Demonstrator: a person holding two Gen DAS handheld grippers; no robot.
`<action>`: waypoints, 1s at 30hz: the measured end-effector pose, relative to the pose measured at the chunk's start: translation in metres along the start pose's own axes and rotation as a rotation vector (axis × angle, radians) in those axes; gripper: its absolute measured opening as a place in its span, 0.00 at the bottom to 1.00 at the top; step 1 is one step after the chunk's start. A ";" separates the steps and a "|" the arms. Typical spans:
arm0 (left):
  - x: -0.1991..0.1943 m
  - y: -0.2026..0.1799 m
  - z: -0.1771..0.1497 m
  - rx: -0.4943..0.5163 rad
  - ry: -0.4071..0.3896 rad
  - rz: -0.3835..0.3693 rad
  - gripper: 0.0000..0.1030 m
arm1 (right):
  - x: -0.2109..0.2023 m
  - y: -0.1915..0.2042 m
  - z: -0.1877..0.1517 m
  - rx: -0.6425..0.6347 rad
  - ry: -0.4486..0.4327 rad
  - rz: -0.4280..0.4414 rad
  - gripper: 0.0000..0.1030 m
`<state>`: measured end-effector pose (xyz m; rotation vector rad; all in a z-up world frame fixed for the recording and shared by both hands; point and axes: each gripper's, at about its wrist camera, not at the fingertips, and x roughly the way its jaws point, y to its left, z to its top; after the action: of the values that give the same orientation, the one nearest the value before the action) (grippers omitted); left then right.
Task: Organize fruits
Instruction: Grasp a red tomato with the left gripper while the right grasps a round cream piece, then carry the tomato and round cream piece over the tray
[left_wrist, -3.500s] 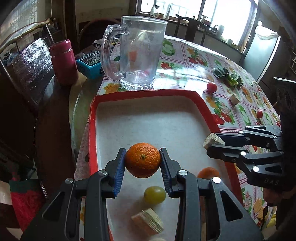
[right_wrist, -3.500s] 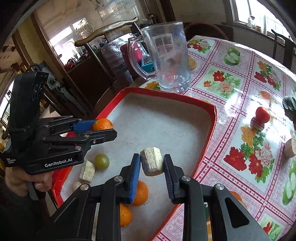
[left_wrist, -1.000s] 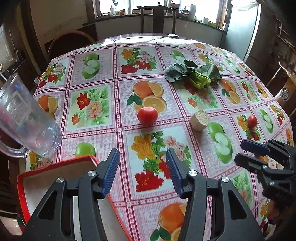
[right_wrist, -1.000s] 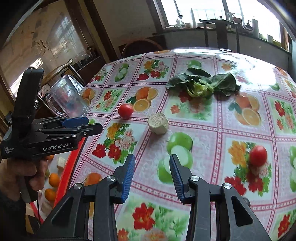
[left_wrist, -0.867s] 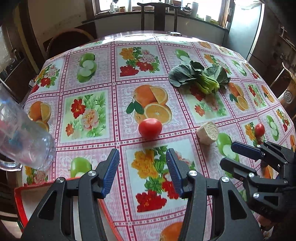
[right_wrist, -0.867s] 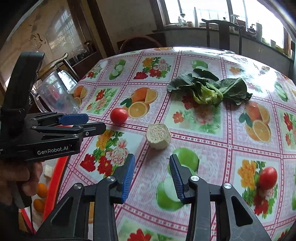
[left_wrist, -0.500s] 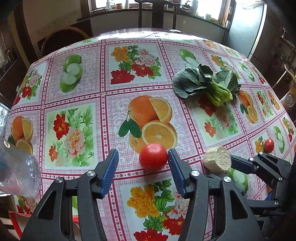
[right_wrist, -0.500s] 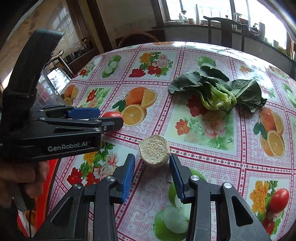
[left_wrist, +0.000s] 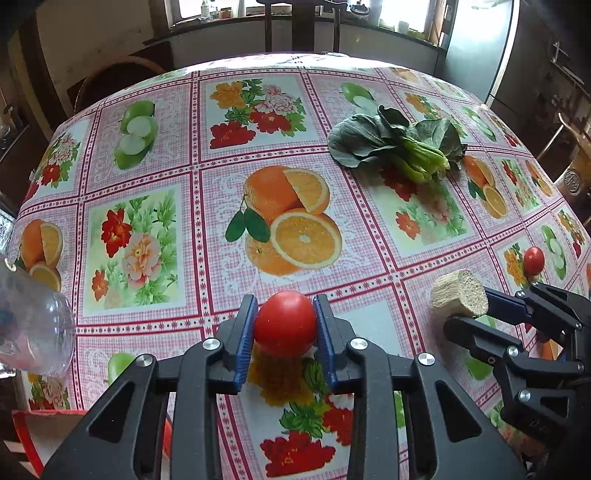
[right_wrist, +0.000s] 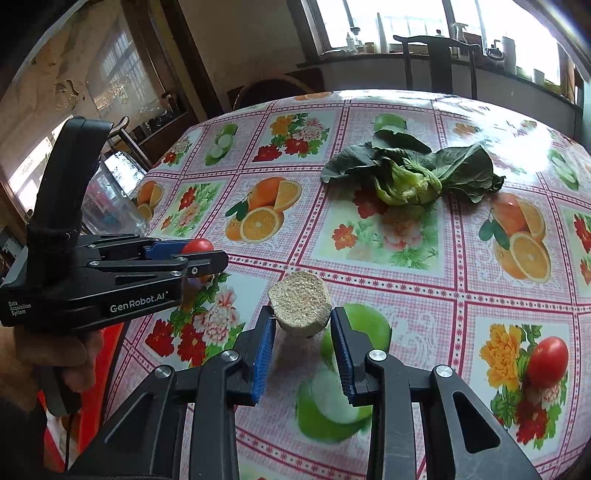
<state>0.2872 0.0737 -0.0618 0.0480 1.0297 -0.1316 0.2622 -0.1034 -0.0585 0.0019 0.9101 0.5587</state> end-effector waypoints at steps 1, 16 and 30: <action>-0.005 -0.001 -0.004 -0.002 -0.004 -0.010 0.27 | -0.005 0.000 -0.003 0.002 -0.001 0.006 0.30; -0.107 -0.012 -0.079 -0.013 -0.123 -0.093 0.27 | -0.085 0.051 -0.045 -0.051 -0.046 0.137 0.30; -0.159 0.009 -0.152 -0.090 -0.164 -0.058 0.27 | -0.116 0.100 -0.091 -0.101 -0.024 0.218 0.30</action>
<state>0.0780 0.1123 -0.0039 -0.0732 0.8723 -0.1396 0.0923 -0.0917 -0.0049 0.0163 0.8628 0.8055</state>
